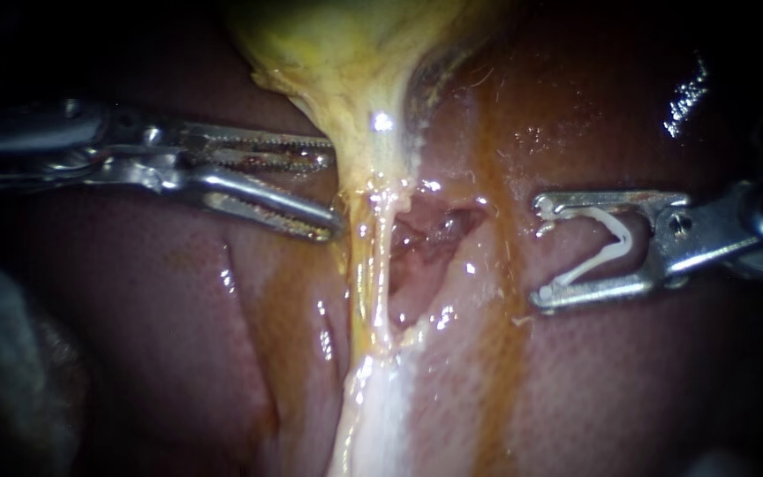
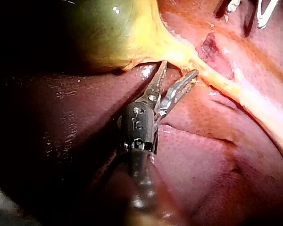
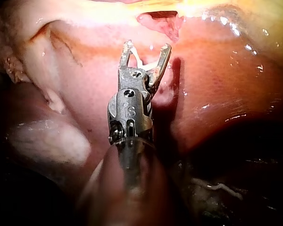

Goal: Grabbing gallbladder

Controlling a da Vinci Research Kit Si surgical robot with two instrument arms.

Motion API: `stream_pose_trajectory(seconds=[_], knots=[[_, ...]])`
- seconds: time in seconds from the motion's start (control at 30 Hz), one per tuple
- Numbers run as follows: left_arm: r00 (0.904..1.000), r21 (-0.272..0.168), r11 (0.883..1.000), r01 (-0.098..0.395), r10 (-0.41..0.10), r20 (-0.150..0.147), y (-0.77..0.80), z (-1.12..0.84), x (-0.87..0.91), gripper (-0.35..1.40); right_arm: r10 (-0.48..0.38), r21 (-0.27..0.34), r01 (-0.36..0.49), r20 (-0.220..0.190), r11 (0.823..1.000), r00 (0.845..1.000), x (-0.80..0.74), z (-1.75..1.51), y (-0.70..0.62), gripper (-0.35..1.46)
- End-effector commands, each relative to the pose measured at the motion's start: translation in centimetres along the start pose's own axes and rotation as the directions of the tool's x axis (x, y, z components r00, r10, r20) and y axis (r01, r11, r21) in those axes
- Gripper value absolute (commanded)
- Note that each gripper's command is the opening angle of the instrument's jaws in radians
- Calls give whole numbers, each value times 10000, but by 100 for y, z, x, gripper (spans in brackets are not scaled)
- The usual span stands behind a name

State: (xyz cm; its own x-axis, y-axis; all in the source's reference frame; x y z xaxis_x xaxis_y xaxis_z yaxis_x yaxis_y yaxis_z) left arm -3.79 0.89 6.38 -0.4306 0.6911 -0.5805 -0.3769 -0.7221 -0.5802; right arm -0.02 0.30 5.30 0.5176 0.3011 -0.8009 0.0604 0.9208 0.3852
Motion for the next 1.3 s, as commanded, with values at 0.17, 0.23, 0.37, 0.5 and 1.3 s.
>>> stream_pose_trajectory(seconds=[0.17,0.23,0.37,0.5,1.3], knots=[[9999,33,10000,-81,81,97,1,2,-4,24,0,0,0,0,10000,10000,0,0,0,50],[9999,42,10000,-84,84,125,1,3,-4,14,0,0,0,0,10000,10000,0,0,0,50],[9995,46,9996,-272,271,184,1,2,-5,-1,0,0,0,0,10000,10000,0,0,0,50],[9992,8,9994,-339,339,221,1,-1,-6,-11,0,0,0,0,10000,10000,0,0,0,50],[9987,-590,9982,-67,97,497,23,-79,49,-35,2,-3,-2,0,10000,10000,0,0,0,50]])
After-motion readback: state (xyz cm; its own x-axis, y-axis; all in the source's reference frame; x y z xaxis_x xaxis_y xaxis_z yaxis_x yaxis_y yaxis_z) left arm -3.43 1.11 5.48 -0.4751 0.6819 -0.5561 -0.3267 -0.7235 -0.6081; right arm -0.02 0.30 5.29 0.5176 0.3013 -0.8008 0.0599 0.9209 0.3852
